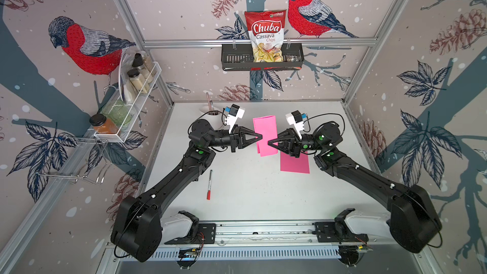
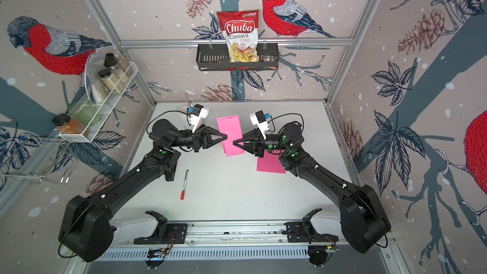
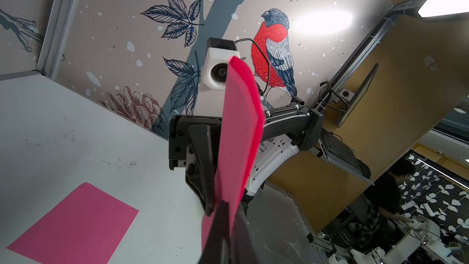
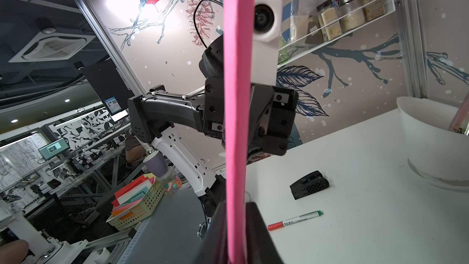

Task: Fold the square paper along the opposite sides
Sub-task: Smooth out the paper at the center of the board.

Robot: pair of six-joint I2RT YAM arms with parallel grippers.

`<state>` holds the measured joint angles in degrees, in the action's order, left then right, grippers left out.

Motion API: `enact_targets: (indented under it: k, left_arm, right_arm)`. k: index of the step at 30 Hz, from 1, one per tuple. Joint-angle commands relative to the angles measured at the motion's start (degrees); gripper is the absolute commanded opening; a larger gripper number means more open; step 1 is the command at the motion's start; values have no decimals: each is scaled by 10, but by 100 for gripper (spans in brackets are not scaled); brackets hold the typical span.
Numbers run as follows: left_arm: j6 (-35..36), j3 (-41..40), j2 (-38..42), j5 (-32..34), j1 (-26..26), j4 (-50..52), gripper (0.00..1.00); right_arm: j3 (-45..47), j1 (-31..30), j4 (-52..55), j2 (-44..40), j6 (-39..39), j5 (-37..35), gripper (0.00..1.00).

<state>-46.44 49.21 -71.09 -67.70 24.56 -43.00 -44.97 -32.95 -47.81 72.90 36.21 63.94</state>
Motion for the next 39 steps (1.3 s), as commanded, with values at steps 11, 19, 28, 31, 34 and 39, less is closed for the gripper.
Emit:
enact_targets:
  k: [11,19,28,31,34,39]
  left_arm:
    - [27,-4,9,-2,-13,13,0]
    - [28,-6,18,-5,-24,22,0]
    - [28,-17,17,-7,-36,25,0]
    - [28,-19,15,-7,-37,26,0]
    - [32,-20,14,-6,-38,32,0]
    - [231,30,5,58,-39,332,0]
  right_arm:
    - [1,-1,38,-9,-26,7,52]
    - [29,-3,37,-24,-32,9,57]
    - [39,-3,53,-37,-36,-2,0]
    - [38,-3,57,-35,-38,-7,0]
    - [36,-1,75,-35,-50,-9,55]
    - [38,19,244,-84,-171,-147,81]
